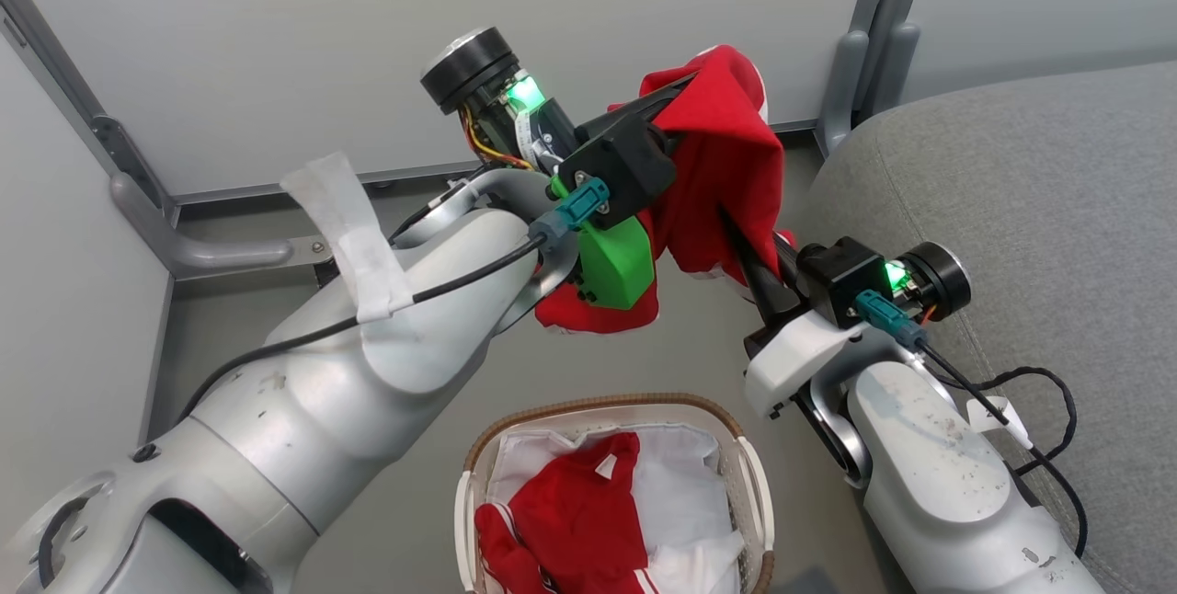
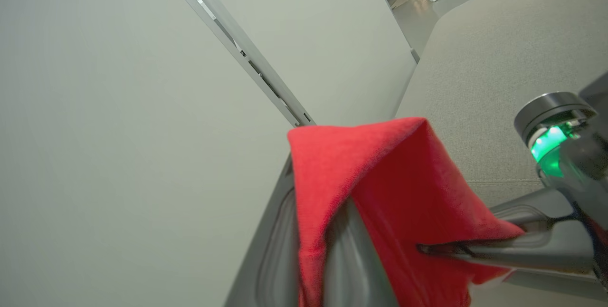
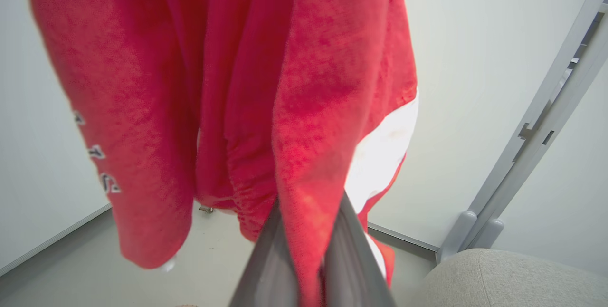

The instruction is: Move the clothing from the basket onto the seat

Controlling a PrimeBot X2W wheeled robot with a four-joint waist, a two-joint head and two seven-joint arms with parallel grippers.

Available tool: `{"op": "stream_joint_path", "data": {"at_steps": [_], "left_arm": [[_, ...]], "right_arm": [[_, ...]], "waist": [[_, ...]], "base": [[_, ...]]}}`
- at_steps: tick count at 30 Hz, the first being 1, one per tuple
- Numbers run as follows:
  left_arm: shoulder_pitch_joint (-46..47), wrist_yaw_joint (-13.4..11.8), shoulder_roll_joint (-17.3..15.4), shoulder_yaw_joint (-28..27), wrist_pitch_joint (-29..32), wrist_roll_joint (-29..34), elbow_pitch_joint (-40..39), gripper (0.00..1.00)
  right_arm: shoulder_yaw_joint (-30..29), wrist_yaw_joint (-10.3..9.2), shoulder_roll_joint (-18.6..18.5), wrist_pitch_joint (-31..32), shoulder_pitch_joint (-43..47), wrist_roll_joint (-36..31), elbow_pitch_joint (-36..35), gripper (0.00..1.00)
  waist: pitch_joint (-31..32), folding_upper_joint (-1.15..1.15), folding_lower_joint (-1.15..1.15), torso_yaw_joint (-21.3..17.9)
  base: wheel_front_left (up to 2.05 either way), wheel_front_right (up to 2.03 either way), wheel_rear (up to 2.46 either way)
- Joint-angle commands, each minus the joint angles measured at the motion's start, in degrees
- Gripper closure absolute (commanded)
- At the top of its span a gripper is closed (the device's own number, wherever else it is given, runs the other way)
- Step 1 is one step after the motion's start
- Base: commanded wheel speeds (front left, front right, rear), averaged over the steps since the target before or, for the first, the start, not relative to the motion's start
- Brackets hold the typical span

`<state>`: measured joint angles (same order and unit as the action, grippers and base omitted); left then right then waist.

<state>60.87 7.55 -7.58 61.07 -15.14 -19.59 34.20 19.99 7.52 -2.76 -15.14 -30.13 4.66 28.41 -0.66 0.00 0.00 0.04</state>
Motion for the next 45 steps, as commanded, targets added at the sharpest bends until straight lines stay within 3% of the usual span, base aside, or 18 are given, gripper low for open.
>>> {"op": "stream_joint_path", "data": {"at_steps": [1, 8, 10, 12, 13, 24, 31, 37, 45], "left_arm": [[-1.18, -0.15, -0.54, -0.52, -0.01, -0.5, 0.05, 1.0], [-5.06, -0.57, -1.83, -2.75, -0.01, -2.77, -0.71, 1.0], [-6.44, -0.71, -2.05, -3.37, -0.01, -3.21, -1.39, 0.71], [-8.29, -0.9, -2.15, -4.43, -0.02, -3.83, -2.2, 0.07], [-9.37, -0.92, -2.15, -5.03, 0.0, -4.05, -2.62, 0.0], [-21.37, -0.41, -1.55, -10.88, 0.01, -8.77, -6.89, 0.0], [-26.56, -0.33, -1.8, -13.71, 0.01, -7.58, -8.57, 0.0], [-30.23, -0.5, -1.43, -16.28, 0.01, -6.06, -9.7, 0.0], [-31.17, -0.41, -1.07, -18.52, 0.01, -2.85, -9.65, 0.0]], "right_arm": [[-0.05, -0.06, -0.24, -0.02, -0.49, 0.42, 0.14, 1.0], [-0.9, -0.06, -0.51, -0.02, -1.19, -0.12, -0.8, 1.0], [-1.45, -0.06, -0.61, -0.02, -1.34, -0.3, -1.11, 1.0], [-2.26, -0.06, -0.79, -0.02, -1.86, -0.58, -1.53, 1.0], [-2.8, -0.06, -0.88, -0.02, -2.09, -0.77, -1.82, 1.0], [-10.02, -0.06, -0.84, -0.02, -1.81, -2.69, -5.0, 1.0], [-11.94, -0.06, -1.89, -0.02, -0.78, -3.28, -6.26, 1.0], [-12.7, -0.06, -2.83, -0.02, -0.81, -3.63, -7.98, 1.0], [-13.74, -0.06, -3.78, -0.02, -1.46, -3.59, -9.63, 1.0]], "waist": [[-0.13, 0.0, 0.0, 0.06], [-0.79, 0.0, 0.0, 0.24], [-1.09, 0.0, 0.0, 0.34], [-1.51, 0.0, 0.0, 0.49], [-1.76, 0.0, 0.0, 0.58], [-4.24, 0.0, 0.0, 0.31], [-5.39, 0.0, 0.0, -0.95], [-6.87, 0.0, 0.0, -4.12], [-9.76, 0.0, 0.0, -11.16]], "base": [[0.0, 0.0, 0.0], [0.0, 0.0, 0.0], [0.0, 0.0, 0.0], [0.0, 0.0, 0.0], [0.0, 0.0, 0.0], [0.0, 0.0, 0.0], [0.0, 0.0, 0.0], [0.0, 0.0, 0.0], [0.0, 0.0, 0.0]]}}
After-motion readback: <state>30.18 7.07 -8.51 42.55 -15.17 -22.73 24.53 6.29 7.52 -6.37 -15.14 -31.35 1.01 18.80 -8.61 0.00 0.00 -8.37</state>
